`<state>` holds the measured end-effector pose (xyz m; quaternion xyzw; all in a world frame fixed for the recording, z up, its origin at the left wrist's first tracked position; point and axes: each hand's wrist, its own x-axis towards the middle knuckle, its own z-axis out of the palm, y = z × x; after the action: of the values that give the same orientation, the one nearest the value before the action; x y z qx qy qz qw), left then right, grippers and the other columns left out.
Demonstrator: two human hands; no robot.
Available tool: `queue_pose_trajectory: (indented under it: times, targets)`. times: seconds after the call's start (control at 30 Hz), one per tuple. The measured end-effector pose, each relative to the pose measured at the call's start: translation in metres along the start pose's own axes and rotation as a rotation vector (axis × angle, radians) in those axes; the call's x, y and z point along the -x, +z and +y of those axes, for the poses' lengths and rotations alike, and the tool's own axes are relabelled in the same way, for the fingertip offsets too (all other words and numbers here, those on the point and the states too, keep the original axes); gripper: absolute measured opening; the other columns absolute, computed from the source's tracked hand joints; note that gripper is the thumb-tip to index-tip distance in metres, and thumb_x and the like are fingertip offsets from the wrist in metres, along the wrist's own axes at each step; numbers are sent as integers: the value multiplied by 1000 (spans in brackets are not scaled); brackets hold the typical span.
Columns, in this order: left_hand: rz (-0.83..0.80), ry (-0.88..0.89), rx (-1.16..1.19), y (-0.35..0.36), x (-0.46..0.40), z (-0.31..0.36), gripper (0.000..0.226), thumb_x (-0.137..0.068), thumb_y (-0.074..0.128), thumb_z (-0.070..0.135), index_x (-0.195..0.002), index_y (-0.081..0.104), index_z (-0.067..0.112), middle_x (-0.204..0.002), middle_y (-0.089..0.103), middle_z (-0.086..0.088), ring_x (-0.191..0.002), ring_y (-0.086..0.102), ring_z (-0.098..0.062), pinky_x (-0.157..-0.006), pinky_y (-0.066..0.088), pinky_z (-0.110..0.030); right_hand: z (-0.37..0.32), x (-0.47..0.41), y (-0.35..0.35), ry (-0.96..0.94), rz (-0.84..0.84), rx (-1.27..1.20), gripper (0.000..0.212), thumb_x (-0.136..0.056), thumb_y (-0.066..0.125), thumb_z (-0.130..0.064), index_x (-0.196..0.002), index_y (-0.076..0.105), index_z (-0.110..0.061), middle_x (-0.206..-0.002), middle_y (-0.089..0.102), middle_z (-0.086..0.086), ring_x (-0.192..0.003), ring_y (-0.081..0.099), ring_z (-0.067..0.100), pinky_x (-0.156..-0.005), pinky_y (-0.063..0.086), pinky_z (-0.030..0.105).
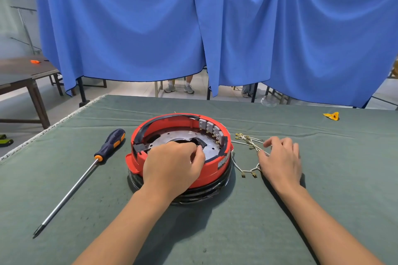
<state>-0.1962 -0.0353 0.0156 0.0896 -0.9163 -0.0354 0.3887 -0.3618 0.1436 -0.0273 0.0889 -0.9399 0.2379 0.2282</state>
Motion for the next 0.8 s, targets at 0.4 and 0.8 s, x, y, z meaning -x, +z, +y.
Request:
queue_pose_trajectory:
  times: [0.4,0.8]
  targets:
    - [-24,-19,15,-1,0,0,37,-80,56,28,-45,51,17,-43,22,10,-39,26,-14,-43,7,-13,-15,-1,-23,81,-260,268,25,-78,58,-18,-61,40,-15,-83,58,9,-79,54,32,-65,36,27]
    - [-130,-42,35,4,-2,-10,36,-92,43,42,-63,50,22,-51,45,7,-56,44,-13,-46,22,-26,-7,-12,-26,564,-323,-928,17,-77,54,-5,-60,52,-7,-63,65,11,-31,31,10,-36,25,13]
